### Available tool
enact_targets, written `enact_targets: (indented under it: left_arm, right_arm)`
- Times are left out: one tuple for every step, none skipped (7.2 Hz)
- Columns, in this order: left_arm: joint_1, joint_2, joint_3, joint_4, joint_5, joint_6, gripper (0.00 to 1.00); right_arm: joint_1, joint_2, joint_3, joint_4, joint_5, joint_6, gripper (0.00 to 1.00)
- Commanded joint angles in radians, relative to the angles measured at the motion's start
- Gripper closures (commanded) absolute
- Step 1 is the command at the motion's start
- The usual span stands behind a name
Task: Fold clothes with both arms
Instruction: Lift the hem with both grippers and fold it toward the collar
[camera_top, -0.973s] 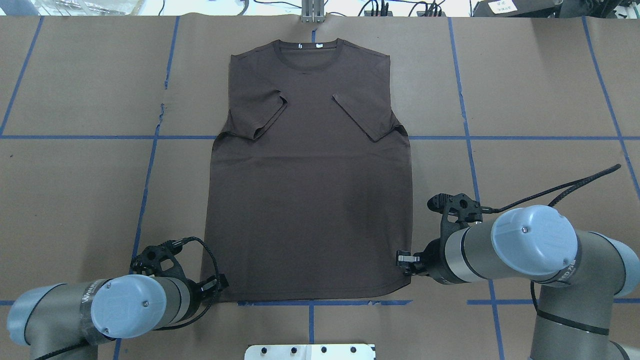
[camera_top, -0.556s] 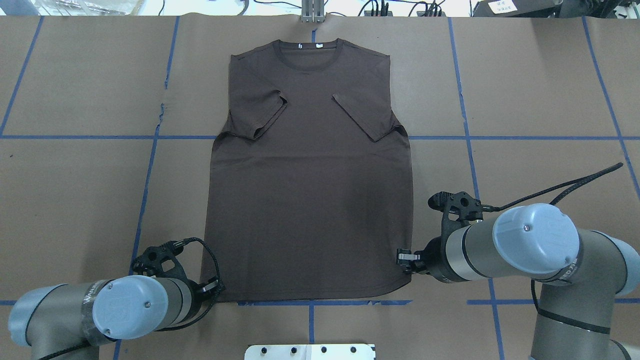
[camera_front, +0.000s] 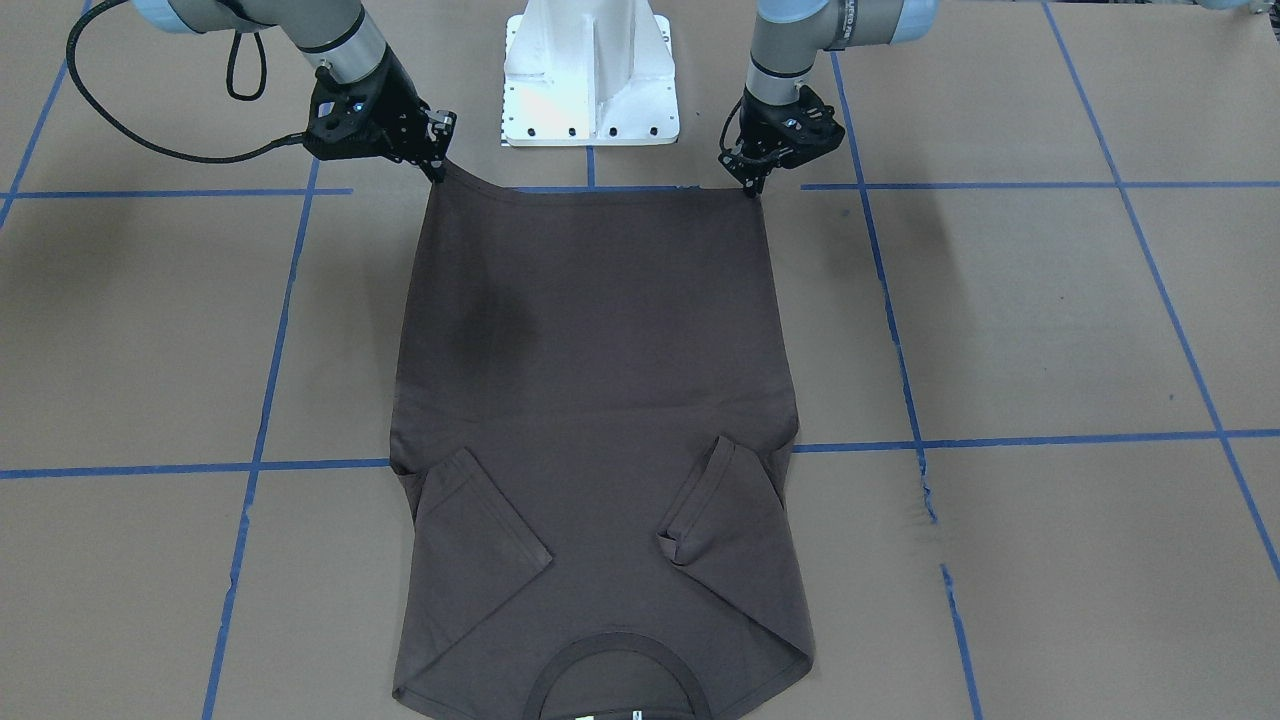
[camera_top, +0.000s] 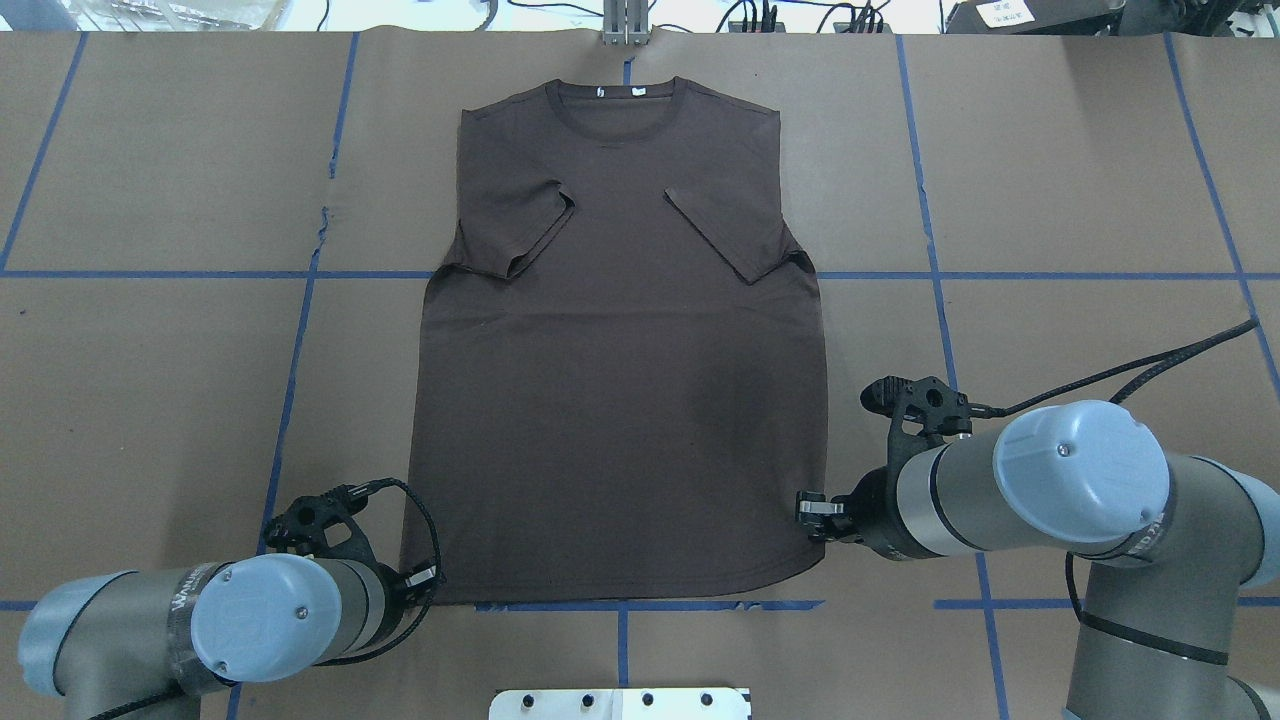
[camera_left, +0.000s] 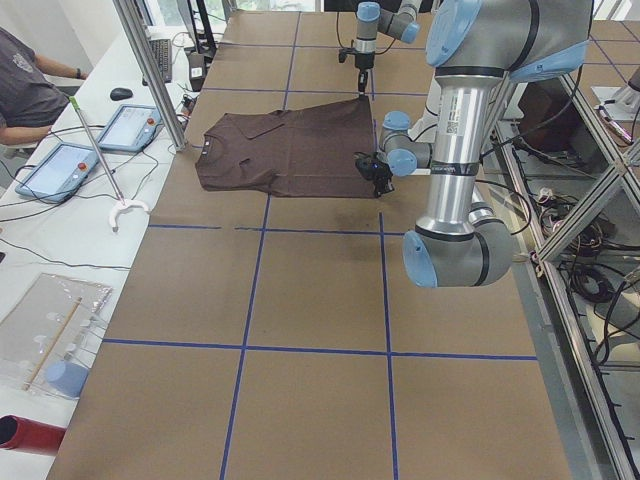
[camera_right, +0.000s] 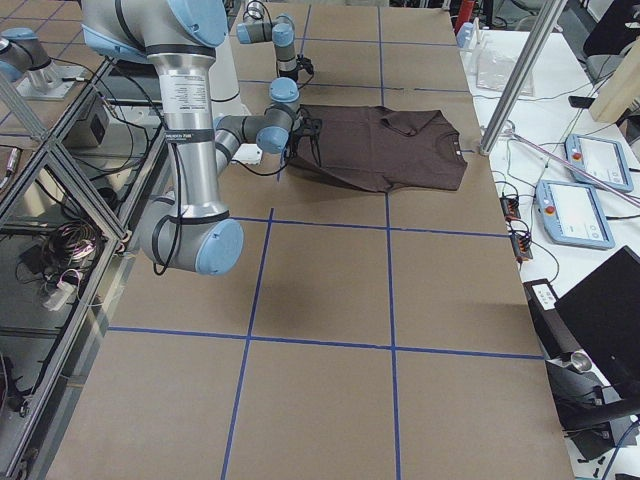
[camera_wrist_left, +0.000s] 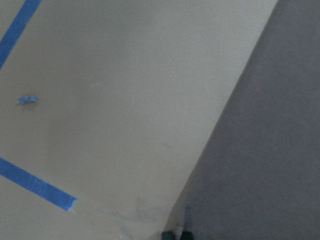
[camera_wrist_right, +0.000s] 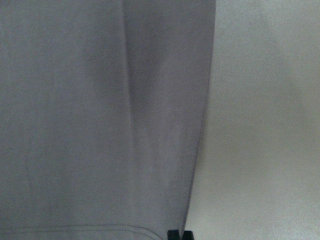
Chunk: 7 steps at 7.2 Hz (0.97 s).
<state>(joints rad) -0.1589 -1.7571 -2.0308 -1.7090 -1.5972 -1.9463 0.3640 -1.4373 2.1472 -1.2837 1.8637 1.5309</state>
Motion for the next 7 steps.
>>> enact_targets:
  left_arm:
    - [-0.005, -0.002, -0.056, 0.050, -0.006, 0.010, 1.00]
    - [-0.007, 0.007, -0.127, 0.098, -0.006, 0.021, 1.00]
    - [-0.002, 0.007, -0.178, 0.145, -0.009, 0.027, 1.00]
    - [0.001, 0.005, -0.243, 0.176, -0.012, 0.077, 1.00]
    - [0.065, 0.005, -0.312, 0.227, -0.024, 0.078, 1.00]
    - [0.099, 0.014, -0.421, 0.315, -0.027, 0.078, 1.00]
    - [0.160, 0.027, -0.528, 0.388, -0.030, 0.069, 1.00]
  right_arm:
    - [0.019, -0.005, 0.006, 0.001, 0.041, -0.002, 1.00]
    - [0.033, -0.017, 0.038, 0.000, 0.092, 0.001, 1.00]
    - [0.041, -0.062, 0.083, 0.001, 0.130, 0.002, 1.00]
    - [0.042, -0.099, 0.120, 0.003, 0.168, 0.003, 1.00]
    - [0.041, -0.151, 0.176, 0.003, 0.217, 0.003, 1.00]
    - [0.042, -0.181, 0.210, 0.003, 0.271, 0.003, 1.00]
    - [0.041, -0.207, 0.233, 0.003, 0.294, 0.003, 1.00]
